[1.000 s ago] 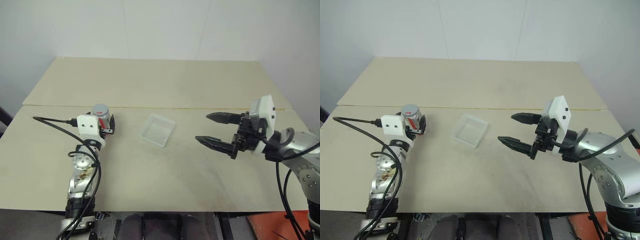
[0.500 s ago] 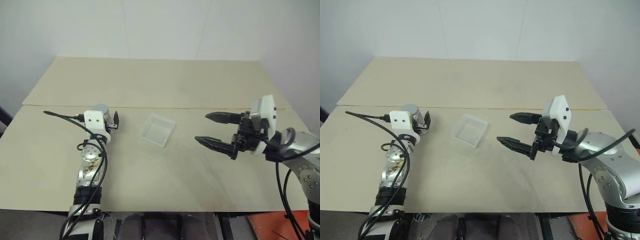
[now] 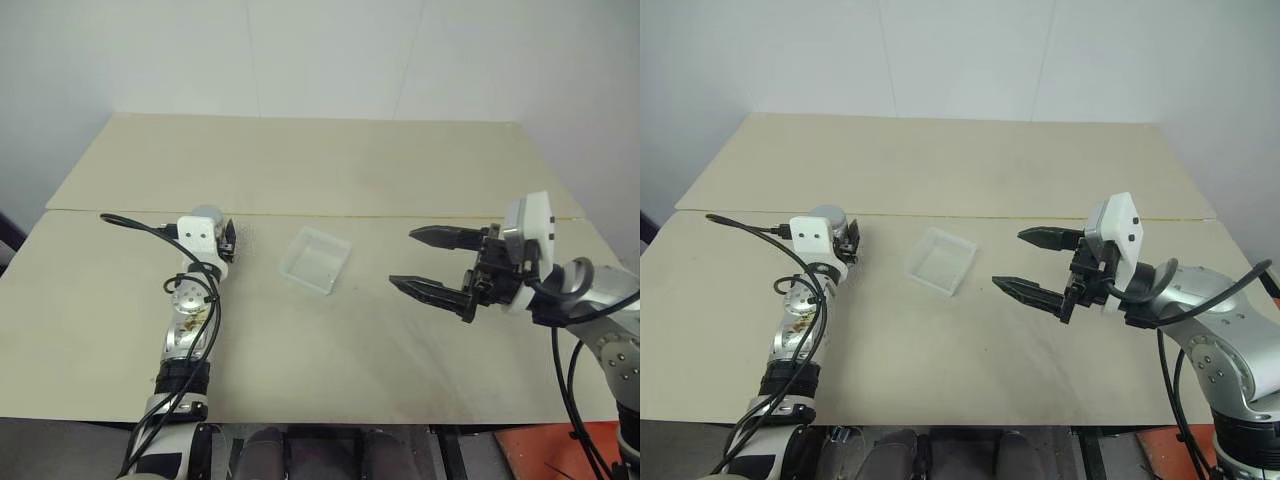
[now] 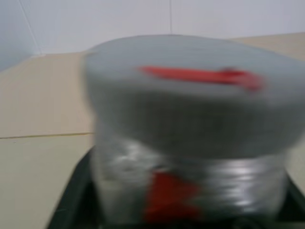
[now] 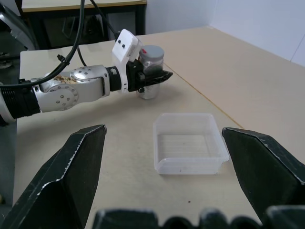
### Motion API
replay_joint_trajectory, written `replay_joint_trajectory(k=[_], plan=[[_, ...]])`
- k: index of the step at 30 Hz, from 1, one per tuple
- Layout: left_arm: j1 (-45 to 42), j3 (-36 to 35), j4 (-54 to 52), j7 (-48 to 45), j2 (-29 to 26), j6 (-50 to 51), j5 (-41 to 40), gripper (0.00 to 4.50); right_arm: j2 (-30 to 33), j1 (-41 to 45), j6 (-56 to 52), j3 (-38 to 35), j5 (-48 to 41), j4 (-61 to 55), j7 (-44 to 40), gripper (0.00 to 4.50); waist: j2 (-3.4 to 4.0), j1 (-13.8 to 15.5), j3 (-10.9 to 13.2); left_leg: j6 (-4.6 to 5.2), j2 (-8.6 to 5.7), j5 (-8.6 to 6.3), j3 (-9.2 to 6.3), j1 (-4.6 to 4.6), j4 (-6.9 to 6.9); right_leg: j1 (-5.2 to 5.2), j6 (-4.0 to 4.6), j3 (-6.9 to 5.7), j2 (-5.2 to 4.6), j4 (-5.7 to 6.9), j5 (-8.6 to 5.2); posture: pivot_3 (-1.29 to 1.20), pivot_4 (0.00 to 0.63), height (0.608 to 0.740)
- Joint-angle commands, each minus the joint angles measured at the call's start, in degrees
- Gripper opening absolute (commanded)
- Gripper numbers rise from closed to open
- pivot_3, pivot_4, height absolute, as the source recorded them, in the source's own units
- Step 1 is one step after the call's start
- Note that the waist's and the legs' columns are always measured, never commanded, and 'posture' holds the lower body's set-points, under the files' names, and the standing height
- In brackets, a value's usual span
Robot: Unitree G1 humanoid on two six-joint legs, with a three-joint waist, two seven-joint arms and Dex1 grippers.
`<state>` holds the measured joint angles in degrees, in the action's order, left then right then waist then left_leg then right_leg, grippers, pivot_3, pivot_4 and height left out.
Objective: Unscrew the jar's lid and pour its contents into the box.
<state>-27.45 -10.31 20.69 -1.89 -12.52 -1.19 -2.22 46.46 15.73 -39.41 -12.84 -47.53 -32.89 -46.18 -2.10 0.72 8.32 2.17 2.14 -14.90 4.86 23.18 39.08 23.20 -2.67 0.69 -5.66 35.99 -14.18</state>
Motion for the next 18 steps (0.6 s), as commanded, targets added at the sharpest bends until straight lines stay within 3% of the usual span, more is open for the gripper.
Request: replay_joint_trajectory(k=[1, 6, 11, 18], plan=[[-1.3, 0.1, -1.2, 0.7, -0.4, -0.9, 0.3, 1.94, 0.3, 0.4, 1.4, -2.0, -0.9, -1.9, -0.2, 4.5, 0.0, 0.0, 0.0, 0.0, 0.0, 0.0, 0.0, 0.0, 0.0, 0.0, 0.0, 0.0, 0.0, 0.0, 0.0, 0.0, 0.15, 0.74], [0.2, 0.7, -4.7, -2.6, -0.8, 1.3, -1.5, 1.94, -0.5, 2.2, 1.7, 0.5, -0.7, -2.0, -0.6, 4.5, 0.0, 0.0, 0.0, 0.0, 0.0, 0.0, 0.0, 0.01, 0.0, 0.0, 0.0, 0.0, 0.0, 0.0, 0.0, 0.0, 0.15, 0.74], [-0.1, 2.3, -12.7, -16.5, -7.2, 7.8, -6.8, 1.94, -2.7, 9.4, 1.0, 6.3, 3.0, 0.7, 1.7, 4.5, 0.0, -0.5, 0.0, -0.04, 0.02, 0.03, 0.01, 0.01, 0.0, 0.07, 0.0, 0.02, 0.04, 0.05, 0.0, 0.0, 0.15, 0.74], [-5.9, 3.2, -16.0, -50.6, -23.0, 23.3, -24.5, 1.94, -8.7, 19.5, -0.9, 12.1, 4.6, 5.5, 4.5, 4.5, 0.02, -0.9, 0.0, -0.08, 0.04, 0.05, 0.01, 0.03, 0.0, 0.09, 0.01, 0.0, 0.1, 0.12, -0.01, 0.0, 0.15, 0.74]])
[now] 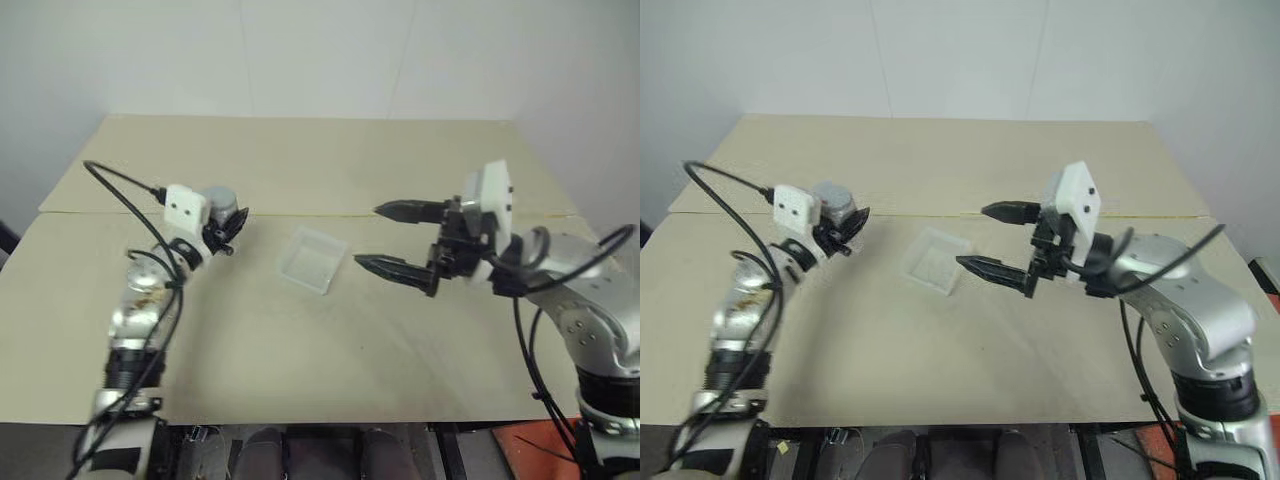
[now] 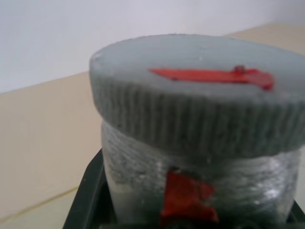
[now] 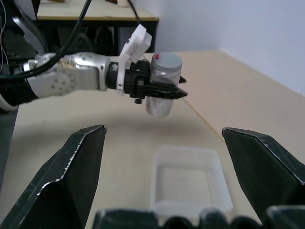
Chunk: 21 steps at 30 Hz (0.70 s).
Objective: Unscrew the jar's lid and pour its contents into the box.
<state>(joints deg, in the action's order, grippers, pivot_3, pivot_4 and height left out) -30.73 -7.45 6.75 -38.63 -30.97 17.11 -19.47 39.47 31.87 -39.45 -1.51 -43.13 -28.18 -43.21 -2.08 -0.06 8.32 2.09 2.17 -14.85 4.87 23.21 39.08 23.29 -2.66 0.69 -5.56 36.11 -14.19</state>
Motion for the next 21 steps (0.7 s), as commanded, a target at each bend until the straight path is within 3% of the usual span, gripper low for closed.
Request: replay_joint_trajectory(k=[1, 4, 8, 13, 21], plan=[[-3.6, 1.0, -1.4, -19.9, -6.9, 6.0, -9.0, 1.94, -3.0, 4.7, -1.7, 1.2, -0.3, 1.5, 2.4, 4.5, 0.01, -0.2, 0.0, 0.0, 0.01, 0.0, 0.0, 0.03, 0.01, 0.0, 0.0, -0.03, 0.02, 0.01, 0.0, 0.0, 0.15, 0.74], [-7.7, 3.1, 2.8, -33.8, -10.7, 5.9, -11.6, 1.94, -6.6, 9.1, -4.3, 3.0, -0.6, 3.6, 4.5, 4.5, 0.03, -0.1, 0.0, -0.01, 0.01, 0.01, 0.05, 0.09, 0.0, 0.04, 0.0, -0.06, 0.05, 0.04, 0.0, 0.0, 0.15, 0.74], [-13.3, 5.1, 8.1, -42.4, -9.4, 4.4, -12.1, 1.94, -11.4, 14.3, -6.4, 6.0, 0.8, 5.7, 7.2, 4.5, 0.04, -0.1, 0.0, -0.02, -0.01, 0.02, 0.27, 0.15, 0.05, 0.03, -0.01, -0.12, 0.07, 0.04, -0.01, 0.0, 0.15, 0.74], [-17.2, 7.0, 12.5, -44.8, -3.8, 1.3, -10.3, 1.94, -18.2, 20.2, -9.5, 8.1, 2.4, 8.9, 12.4, 4.5, 0.04, -0.1, 0.0, -0.01, 0.0, 0.03, 0.26, 0.25, 0.09, 0.1, -0.01, -0.12, 0.1, 0.09, -0.01, 0.0, 0.15, 0.74], [-18.8, 7.4, 15.3, -46.2, 0.0, -1.8, -9.3, 1.94, -21.8, 22.1, -11.5, 10.1, 5.1, 10.5, 14.2, 4.5, 0.06, -0.7, 0.0, -0.36, 0.1, 0.24, 0.06, 1.19, 0.71, 1.07, -0.02, -0.09, 0.19, 0.66, -0.01, 0.0, 0.15, 0.74]])
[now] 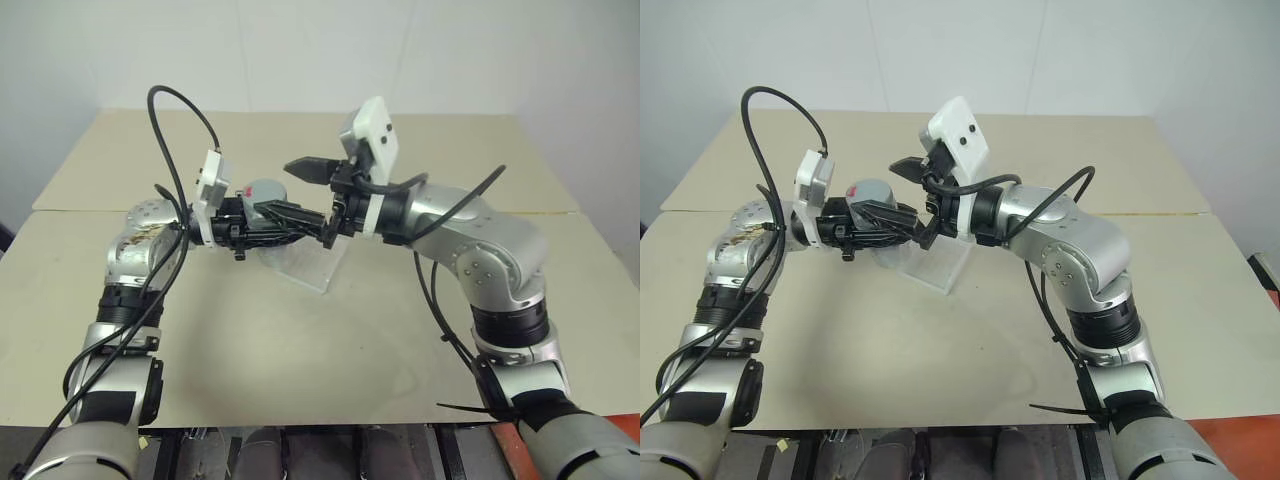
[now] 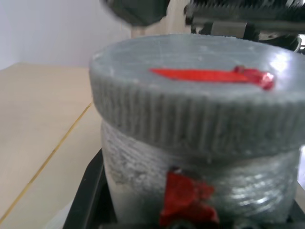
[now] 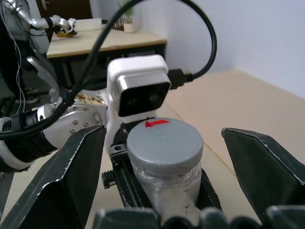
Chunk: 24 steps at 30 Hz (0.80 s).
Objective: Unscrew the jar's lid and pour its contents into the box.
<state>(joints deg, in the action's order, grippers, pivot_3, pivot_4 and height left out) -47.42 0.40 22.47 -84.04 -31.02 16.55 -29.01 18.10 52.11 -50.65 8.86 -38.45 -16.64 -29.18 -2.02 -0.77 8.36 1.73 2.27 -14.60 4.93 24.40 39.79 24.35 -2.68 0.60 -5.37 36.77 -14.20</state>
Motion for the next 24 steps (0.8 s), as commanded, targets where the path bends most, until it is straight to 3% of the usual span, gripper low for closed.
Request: replay_joint_trajectory(k=[1, 10, 13, 16, 21, 24], plan=[[-2.1, -0.5, -0.3, -0.9, 0.1, -1.5, 0.4, 1.94, -0.6, 2.0, -0.5, -0.2, 0.6, -1.0, 0.0, 4.5, 0.0, 0.0, 0.0, 0.05, 0.0, -0.03, 0.0, 0.0, 0.02, -0.02, 0.0, 0.0, 0.0, 0.0, 0.0, 0.0, 0.15, 0.74], [-1.6, -1.1, -1.1, -1.5, -0.4, -1.4, 0.3, 1.94, -2.3, 2.9, 0.2, 0.7, 2.6, 2.1, -1.8, 4.5, 0.0, -0.1, 0.0, 0.28, 0.07, -0.17, -0.07, -0.04, 0.03, -0.04, 0.0, 0.02, 0.07, 0.01, 0.0, 0.0, 0.15, 0.74], [-1.4, -1.1, -1.7, -1.9, -0.6, -1.2, 0.0, 1.94, -2.9, 3.1, 0.6, 0.8, 3.0, 3.1, -2.3, 3.9, 0.01, -0.1, 0.0, 0.28, 0.08, -0.17, -0.07, -0.03, 0.03, -0.03, 0.0, 0.02, 0.07, 0.01, 0.0, 0.0, 0.15, 0.74], [-1.0, -0.9, -2.2, -2.5, -0.9, -1.0, -0.1, 1.94, -3.3, 2.9, 1.0, 0.6, 3.7, 3.1, -2.9, 2.88, 0.01, -0.1, 0.0, 0.28, 0.08, -0.16, -0.07, -0.03, 0.03, -0.03, 0.0, 0.02, 0.08, 0.01, 0.0, 0.0, 0.15, 0.74], [-0.3, -0.5, -2.6, -4.2, -1.5, -0.8, -0.3, 1.94, -3.3, 2.8, 1.6, 0.0, 3.4, 2.9, -4.9, 2.8, 0.01, -0.1, 0.0, 0.28, 0.09, -0.16, -0.07, -0.04, 0.03, -0.03, 0.0, 0.01, 0.08, 0.02, 0.0, 0.0, 0.15, 0.74], [0.2, -0.1, -3.1, -7.6, -2.0, -1.1, -2.1, 1.94, -1.7, 2.4, 3.6, 0.1, 2.1, 3.7, -11.5, 2.8, 0.01, -0.1, 0.0, 0.28, 0.09, -0.17, -0.07, -0.03, 0.03, -0.03, 0.0, 0.01, 0.07, 0.01, 0.0, 0.0, 0.15, 0.74]])
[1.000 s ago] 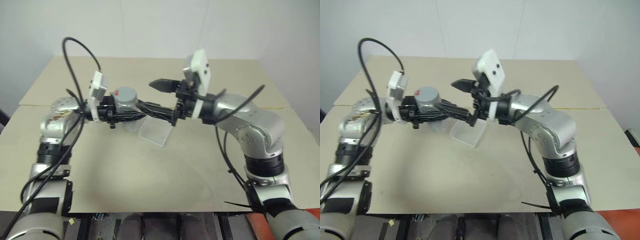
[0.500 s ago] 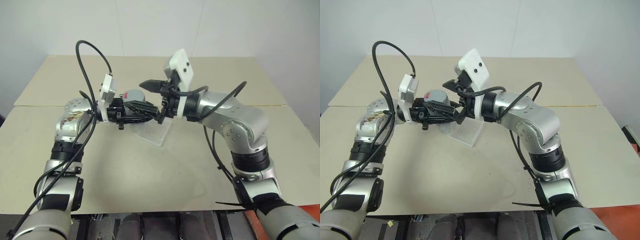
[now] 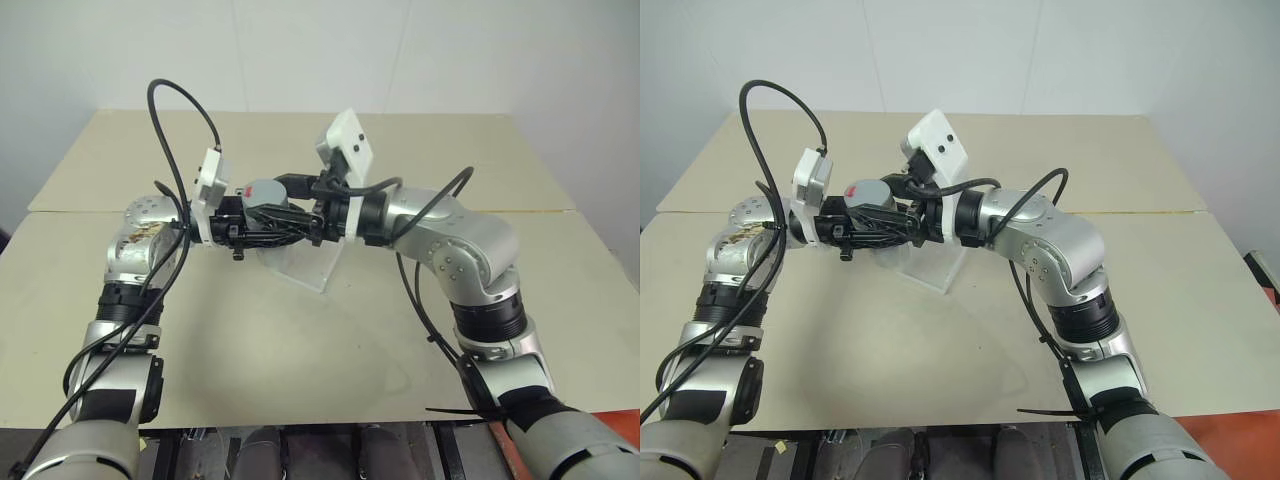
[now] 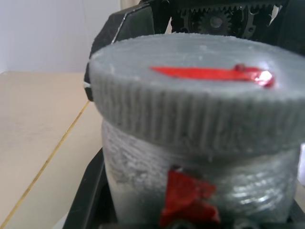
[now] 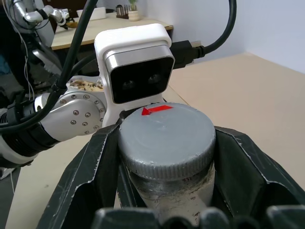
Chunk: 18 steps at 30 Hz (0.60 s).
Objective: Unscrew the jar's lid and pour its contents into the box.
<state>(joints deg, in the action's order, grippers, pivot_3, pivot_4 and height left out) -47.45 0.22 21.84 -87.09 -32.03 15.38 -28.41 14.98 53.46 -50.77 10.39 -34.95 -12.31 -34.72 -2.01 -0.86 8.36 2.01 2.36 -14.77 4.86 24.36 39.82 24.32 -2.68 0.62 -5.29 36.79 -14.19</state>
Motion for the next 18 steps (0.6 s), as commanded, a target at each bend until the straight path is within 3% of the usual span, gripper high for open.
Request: replay_joint_trajectory(k=[1, 10, 14, 18], plan=[[0.3, 0.5, -2.8, -5.1, -1.4, 0.2, -3.9, 1.94, 2.1, 0.8, 4.6, -1.4, -2.0, -0.1, -9.2, 2.8, 0.0, 0.0, 0.0, 0.0, 0.0, 0.0, 0.01, 0.0, 0.0, 0.0, 0.0, 0.0, 0.0, 0.0, 0.0, 0.0, 0.15, 0.74], [2.1, 10.3, -10.0, -5.4, -10.1, 0.1, -20.0, 1.94, 2.6, 4.8, 15.1, 1.5, -4.5, 14.6, -42.3, 2.8, 0.03, -0.3, 0.0, 0.07, 0.07, -0.04, -0.03, -0.09, 0.03, -0.03, 0.0, 0.08, 0.07, 0.04, 0.0, 0.0, 0.15, 0.74], [2.7, 12.3, -12.2, -5.4, -12.4, -0.9, -23.3, 1.94, 1.1, 7.9, 18.9, 2.7, -1.7, 22.5, -48.7, 2.8, 0.04, -0.3, 0.0, 0.06, 0.1, -0.04, -0.02, -0.12, 0.02, -0.02, 0.01, 0.08, 0.09, 0.08, 0.0, 0.0, 0.15, 0.74], [3.0, 12.3, -12.5, -5.4, -12.9, -1.6, -24.0, 1.94, -0.1, 8.6, 21.8, 2.4, 0.8, 26.4, -49.4, 2.8, 0.05, -0.1, 0.0, 0.04, 0.1, -0.03, 0.01, -0.1, 0.02, -0.01, 0.0, 0.06, 0.08, 0.06, 0.0, 0.0, 0.15, 0.74]])
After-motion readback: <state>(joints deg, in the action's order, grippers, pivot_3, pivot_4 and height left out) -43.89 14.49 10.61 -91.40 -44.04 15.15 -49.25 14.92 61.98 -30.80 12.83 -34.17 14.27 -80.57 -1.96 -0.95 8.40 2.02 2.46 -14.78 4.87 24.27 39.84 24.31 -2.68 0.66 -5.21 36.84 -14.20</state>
